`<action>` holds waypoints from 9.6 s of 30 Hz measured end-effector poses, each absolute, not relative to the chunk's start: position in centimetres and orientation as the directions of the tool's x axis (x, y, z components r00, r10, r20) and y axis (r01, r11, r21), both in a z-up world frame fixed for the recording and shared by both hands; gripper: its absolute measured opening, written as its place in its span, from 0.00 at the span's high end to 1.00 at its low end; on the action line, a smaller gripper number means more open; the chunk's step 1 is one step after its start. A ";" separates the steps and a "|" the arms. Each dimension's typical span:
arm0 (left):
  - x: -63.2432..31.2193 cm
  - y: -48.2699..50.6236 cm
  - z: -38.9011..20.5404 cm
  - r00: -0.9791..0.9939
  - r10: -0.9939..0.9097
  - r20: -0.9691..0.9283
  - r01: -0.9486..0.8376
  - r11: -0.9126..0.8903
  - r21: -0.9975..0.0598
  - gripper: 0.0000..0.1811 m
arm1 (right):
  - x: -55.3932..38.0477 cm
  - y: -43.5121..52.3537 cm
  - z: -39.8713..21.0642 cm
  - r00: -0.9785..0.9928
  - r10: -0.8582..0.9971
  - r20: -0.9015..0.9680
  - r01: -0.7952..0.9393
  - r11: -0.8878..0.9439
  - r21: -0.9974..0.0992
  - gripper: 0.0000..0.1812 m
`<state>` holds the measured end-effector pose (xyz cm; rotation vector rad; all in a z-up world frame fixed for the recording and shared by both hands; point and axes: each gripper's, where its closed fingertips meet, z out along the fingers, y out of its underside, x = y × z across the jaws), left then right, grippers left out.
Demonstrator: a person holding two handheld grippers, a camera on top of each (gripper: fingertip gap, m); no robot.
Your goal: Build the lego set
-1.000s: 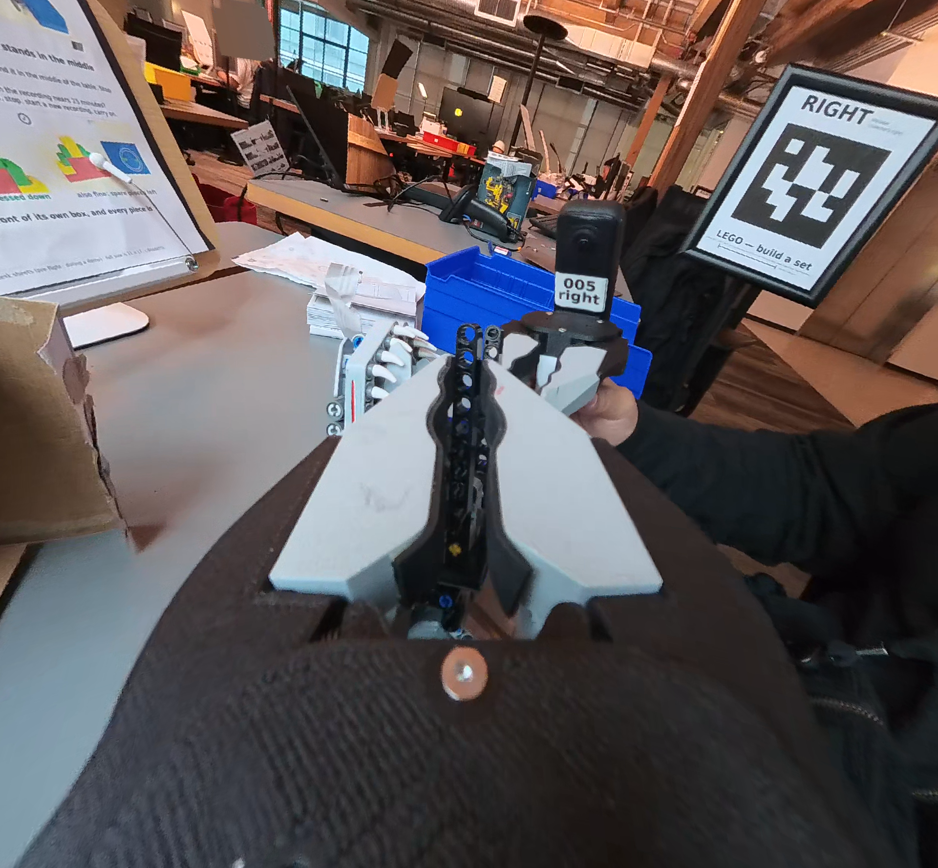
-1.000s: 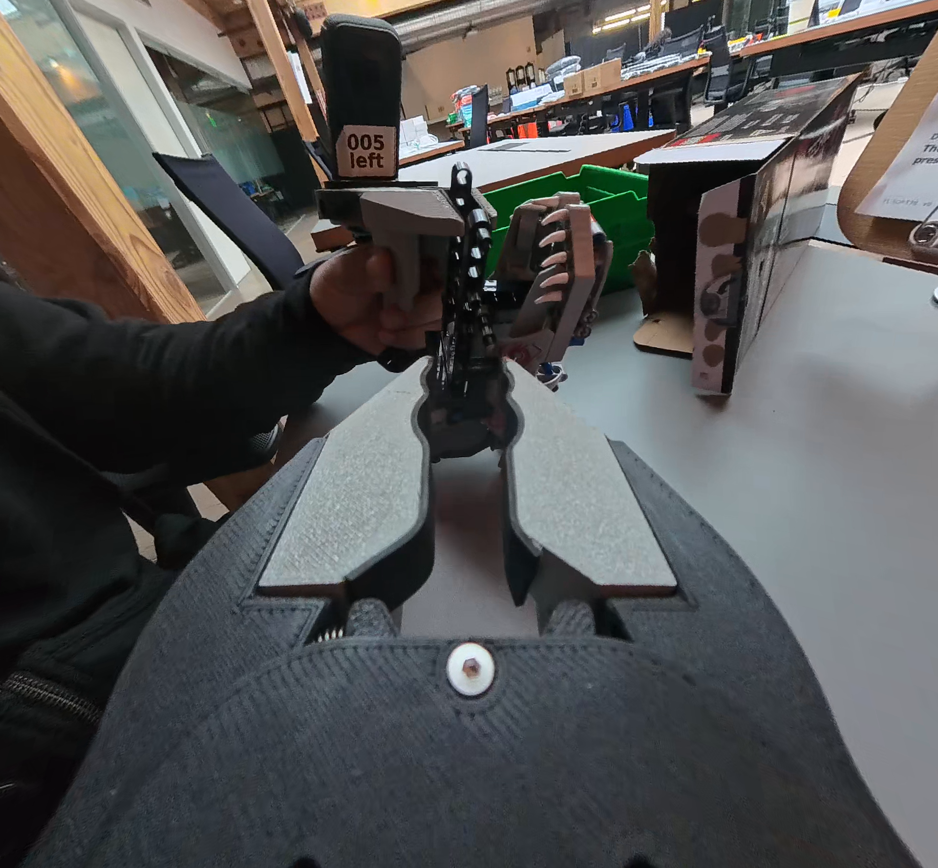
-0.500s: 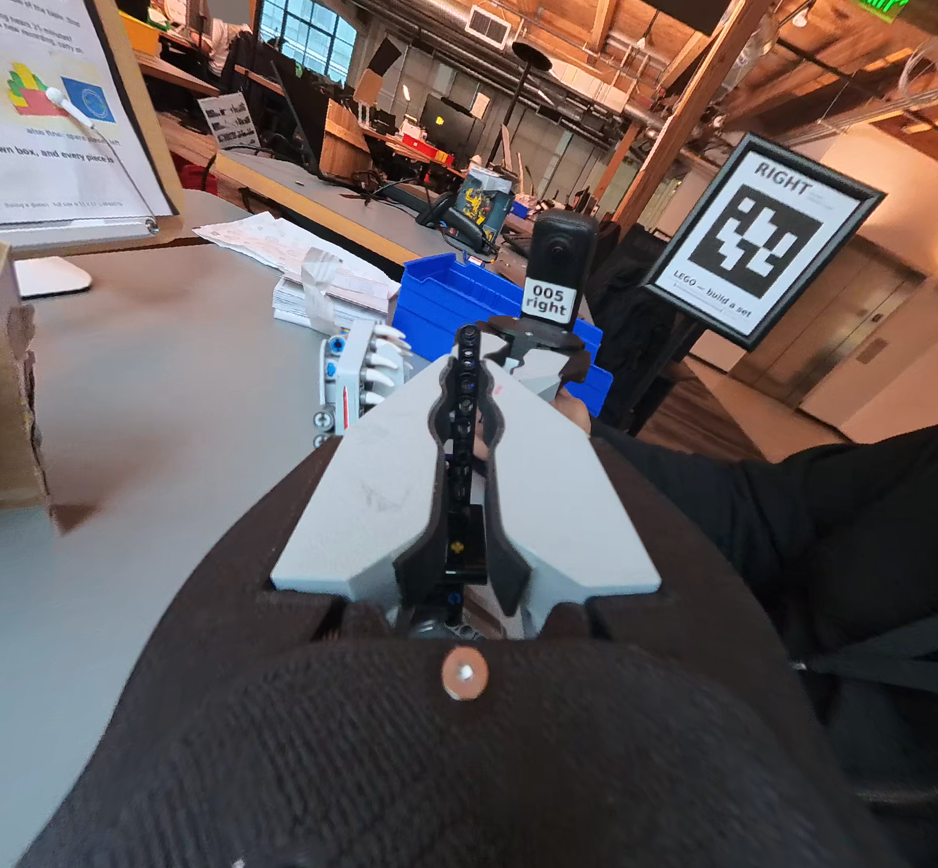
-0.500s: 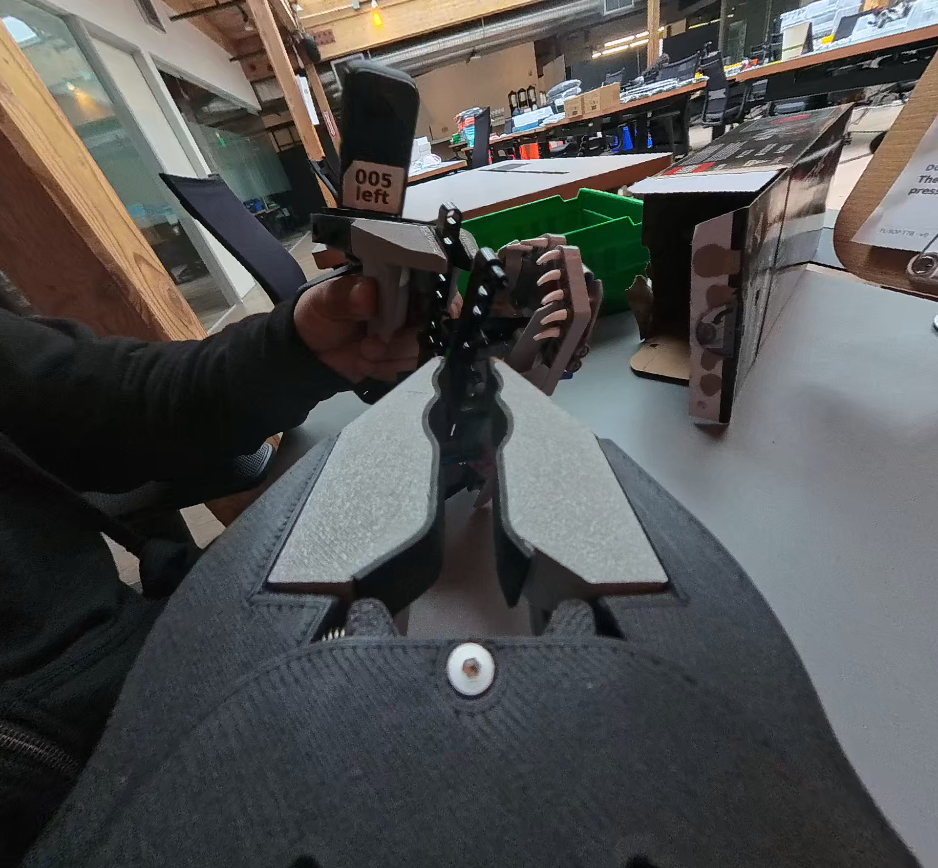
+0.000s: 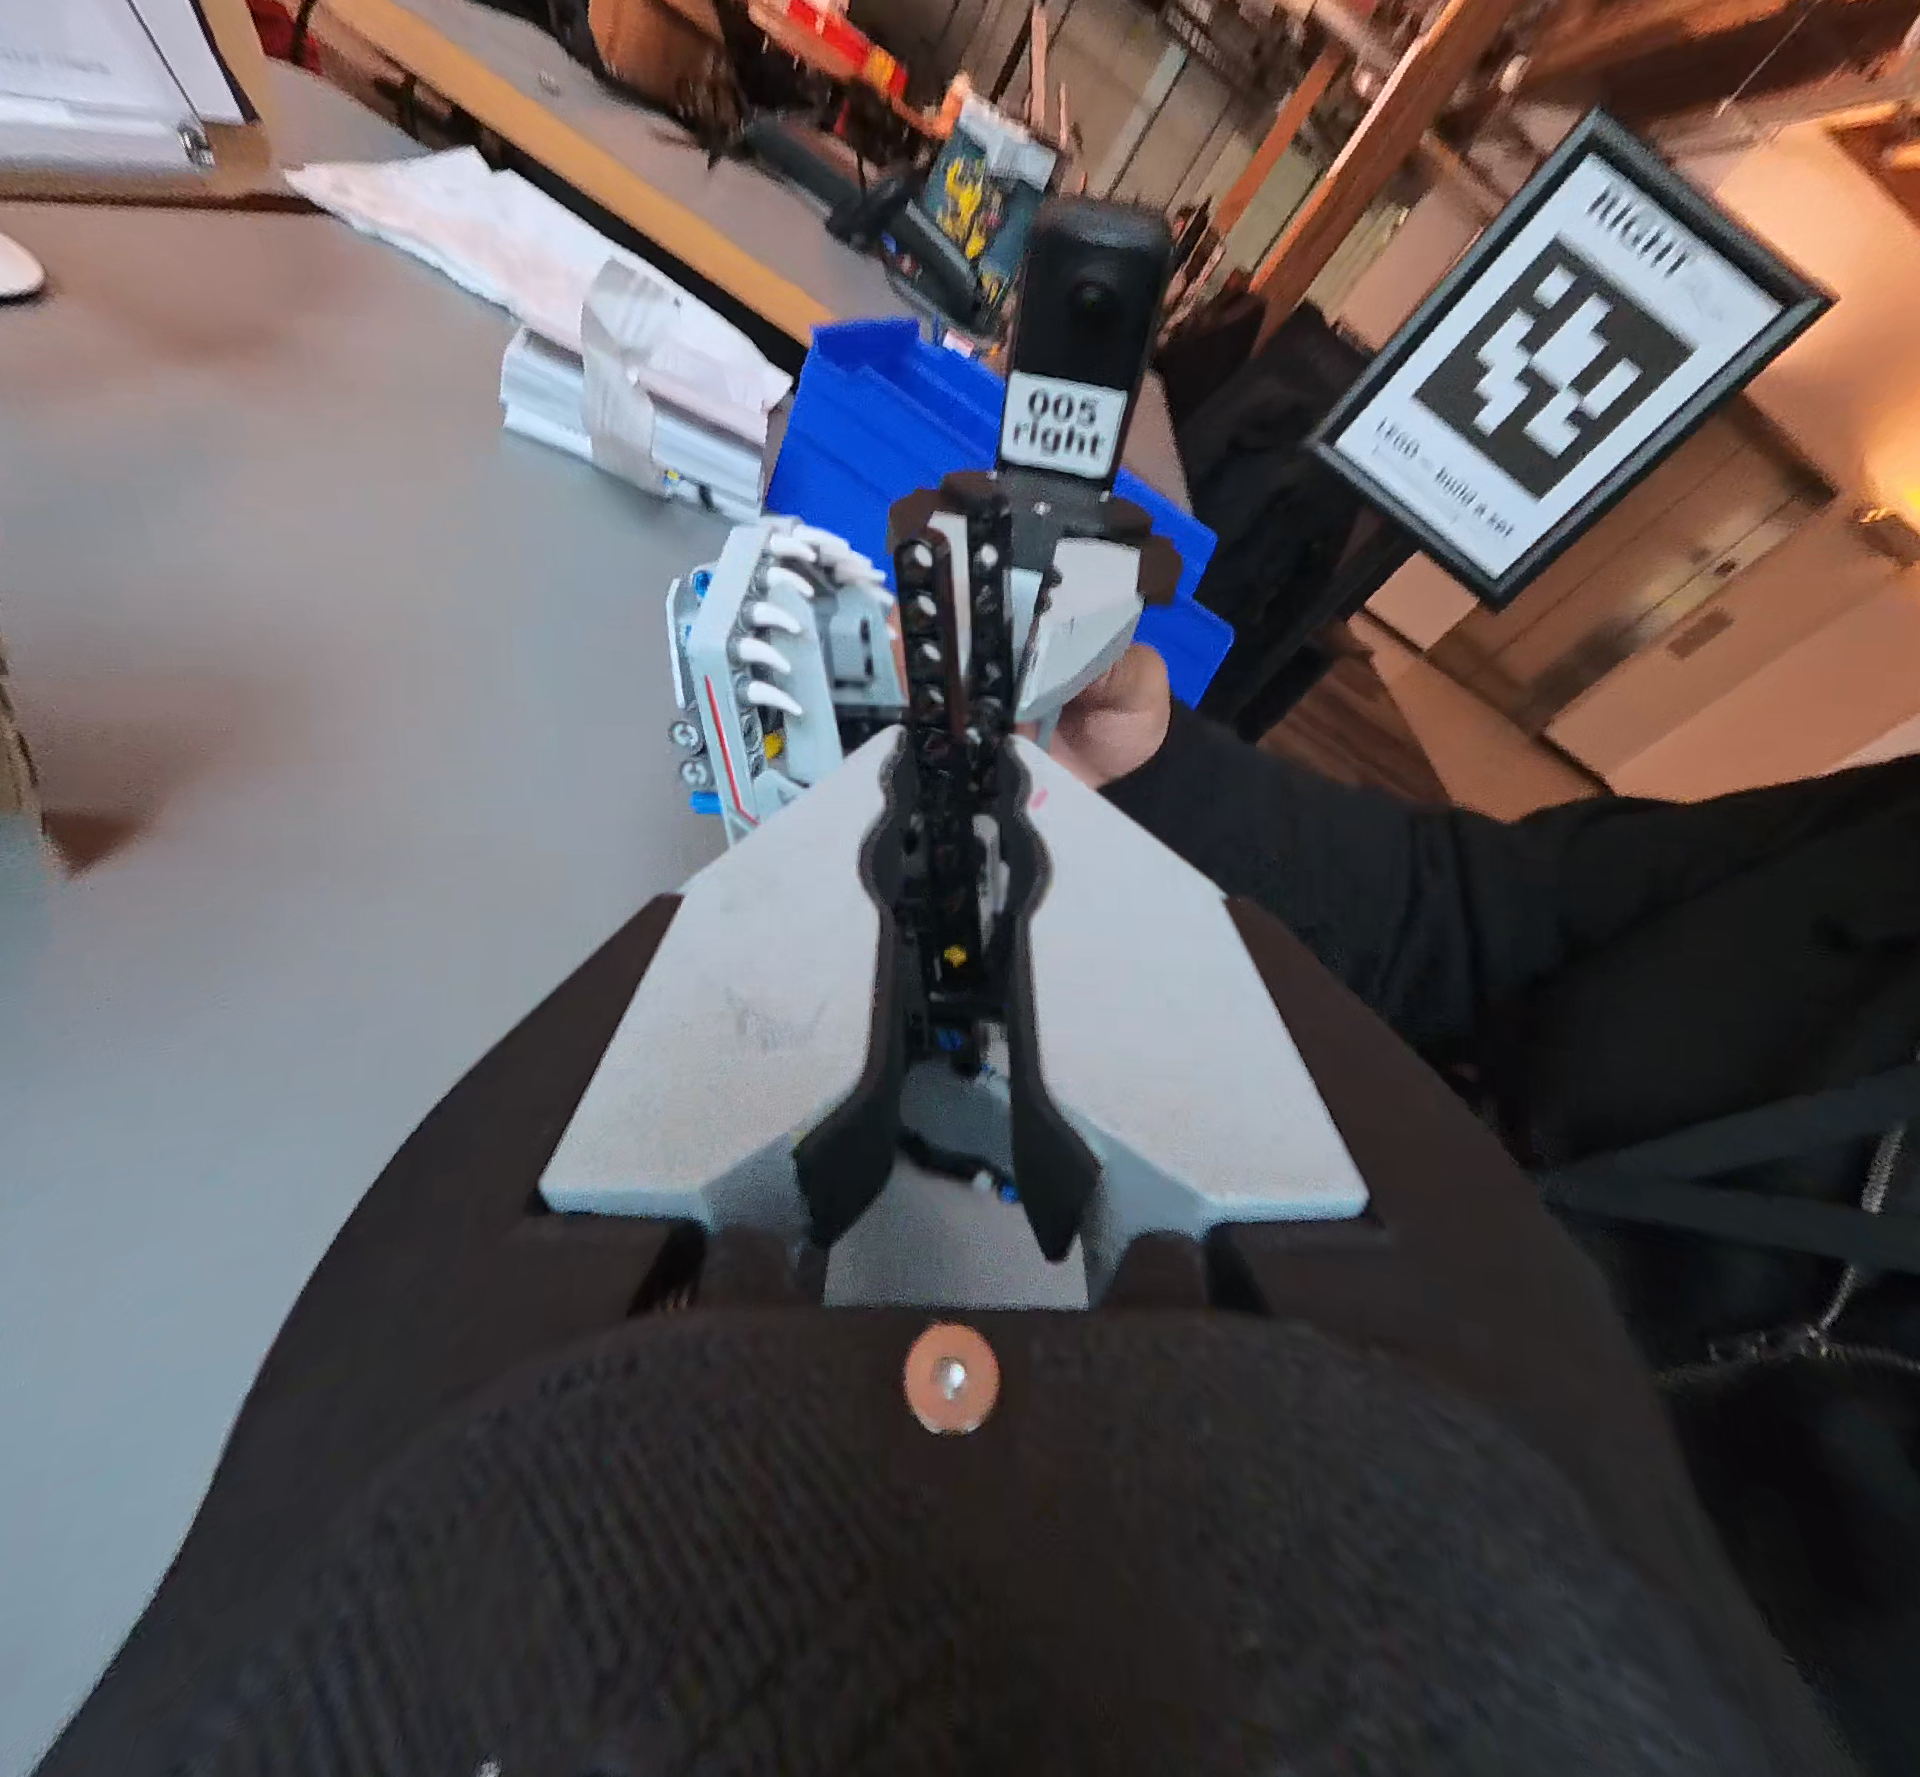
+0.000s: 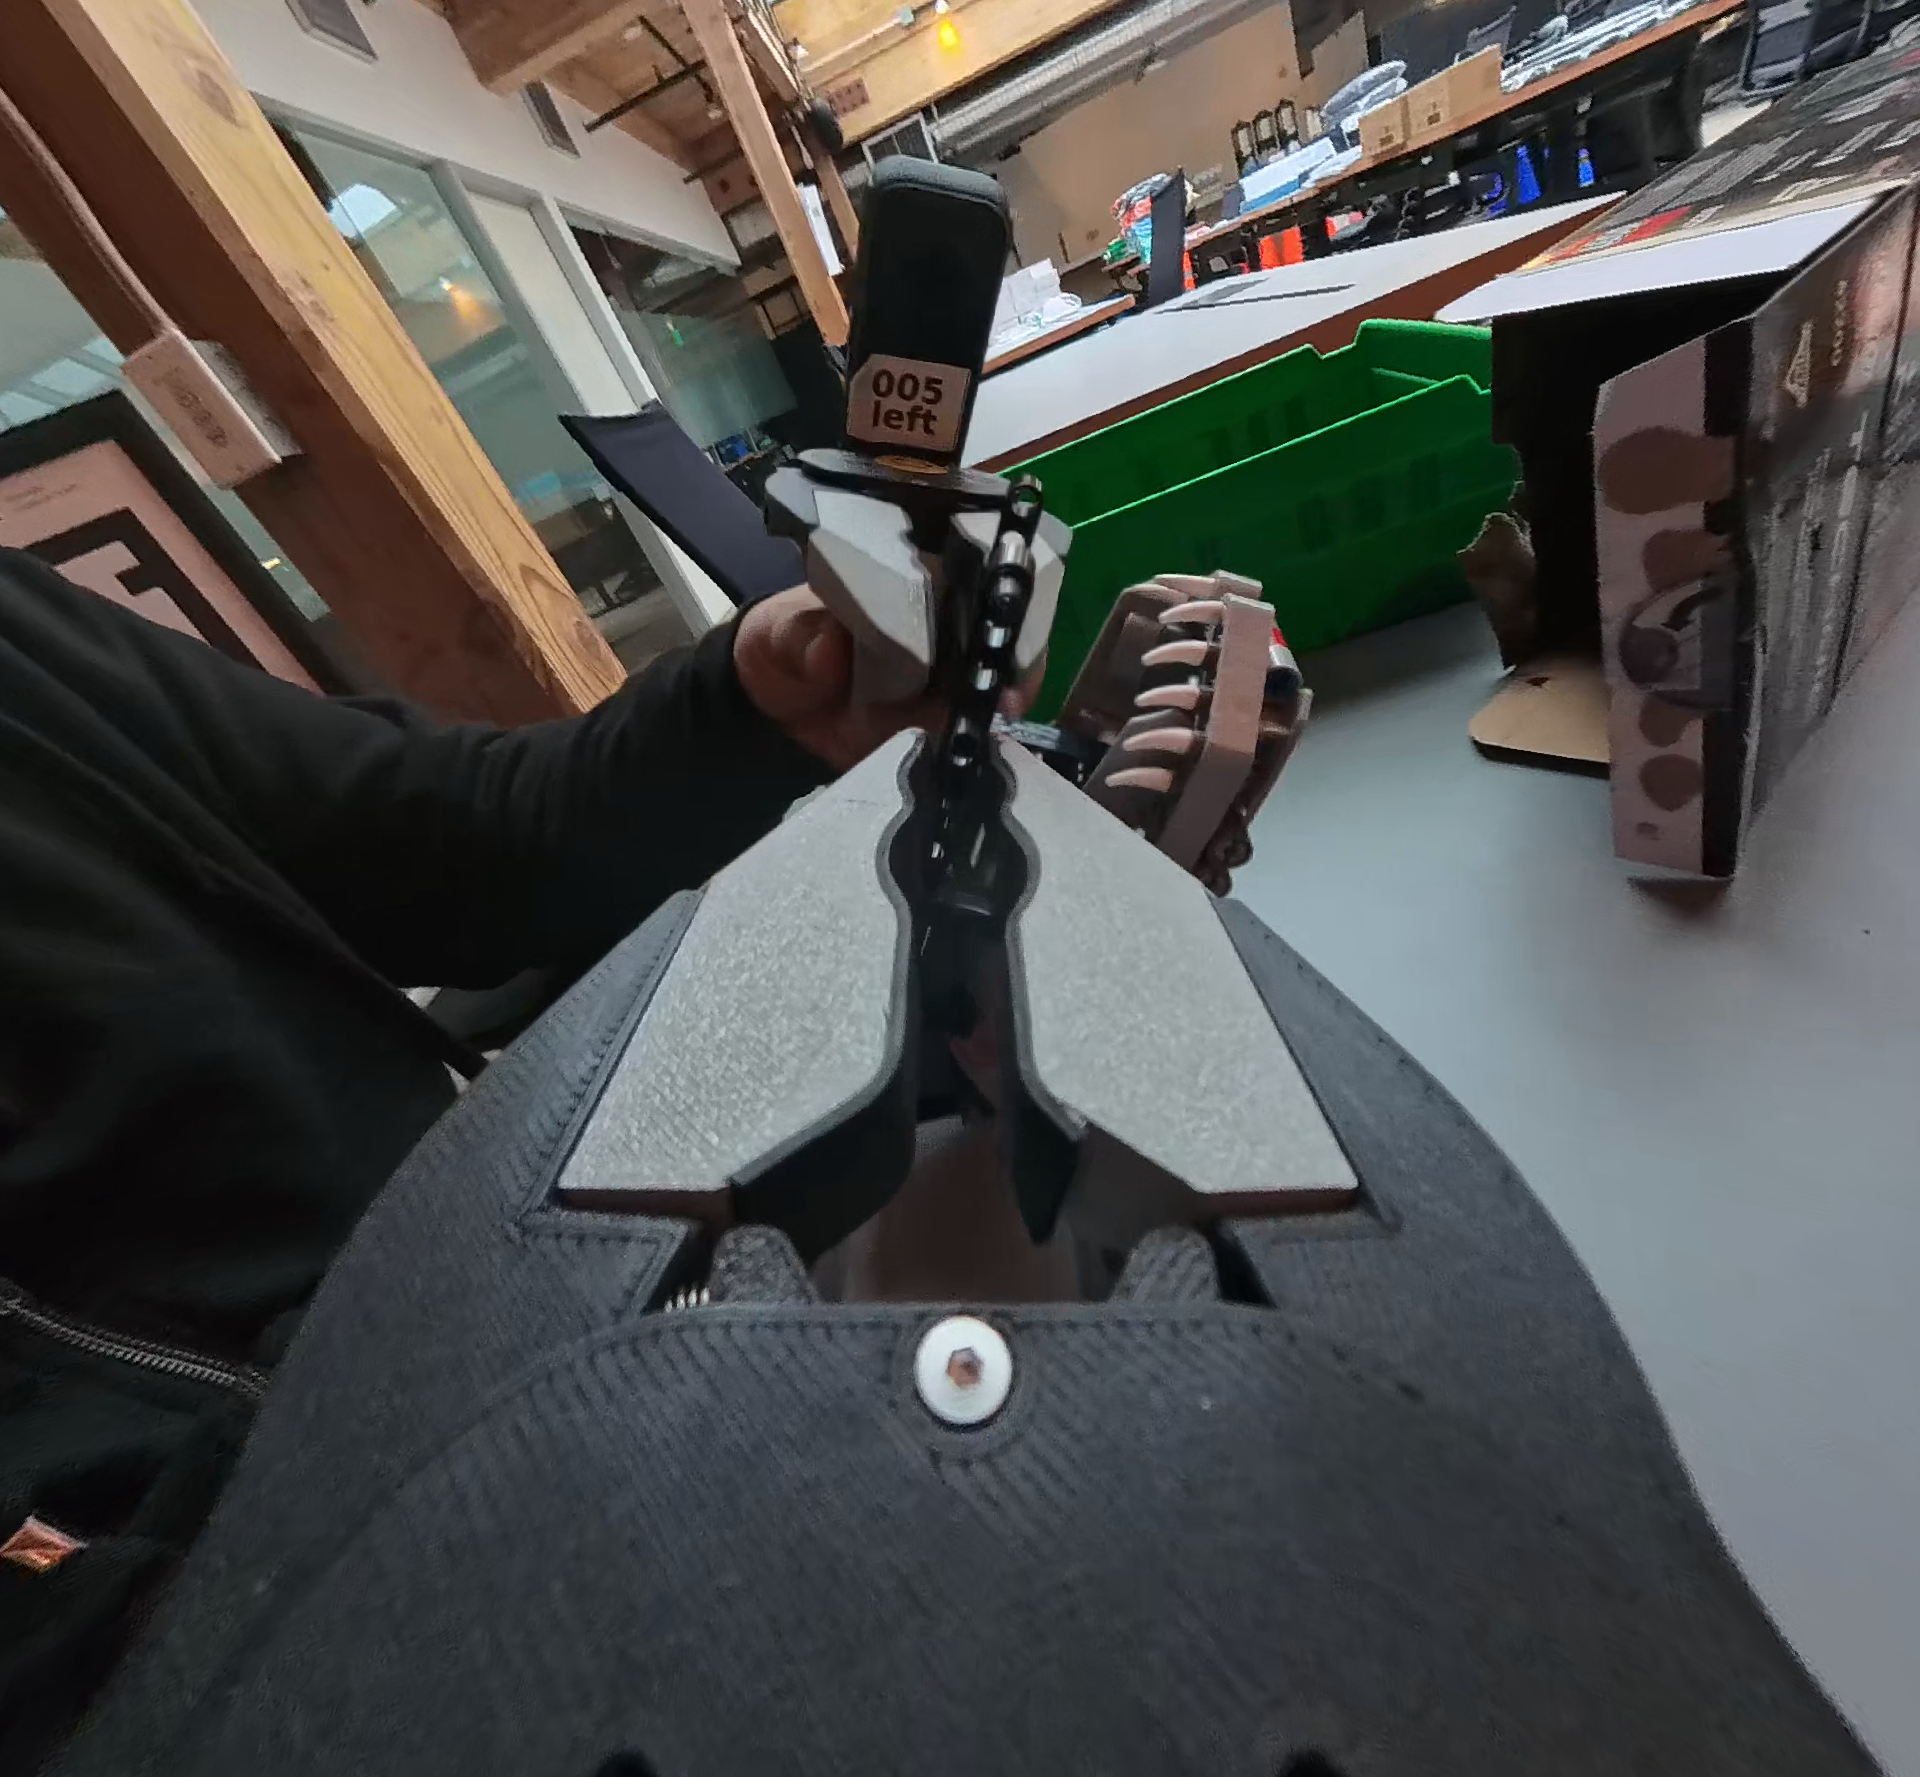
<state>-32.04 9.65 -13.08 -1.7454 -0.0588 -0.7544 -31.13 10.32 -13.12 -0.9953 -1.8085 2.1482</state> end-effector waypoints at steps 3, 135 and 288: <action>-31.6 9.6 -13.4 0.805 -0.345 0.483 0.370 -0.344 -0.863 0.96 | -31.0 10.0 -13.1 -0.776 0.498 -0.387 0.299 -0.251 -0.921 0.97; -31.9 10.1 -15.2 0.794 -0.230 0.563 0.448 -0.404 -0.797 0.96 | -29.2 11.3 -16.8 -0.697 0.713 -0.079 0.206 0.094 -0.974 0.78; -29.9 1.9 -24.0 0.757 -0.160 0.633 0.325 -0.748 -0.579 0.62 | -24.2 11.0 -22.2 -0.479 0.652 -0.588 0.746 -0.052 -0.664 0.77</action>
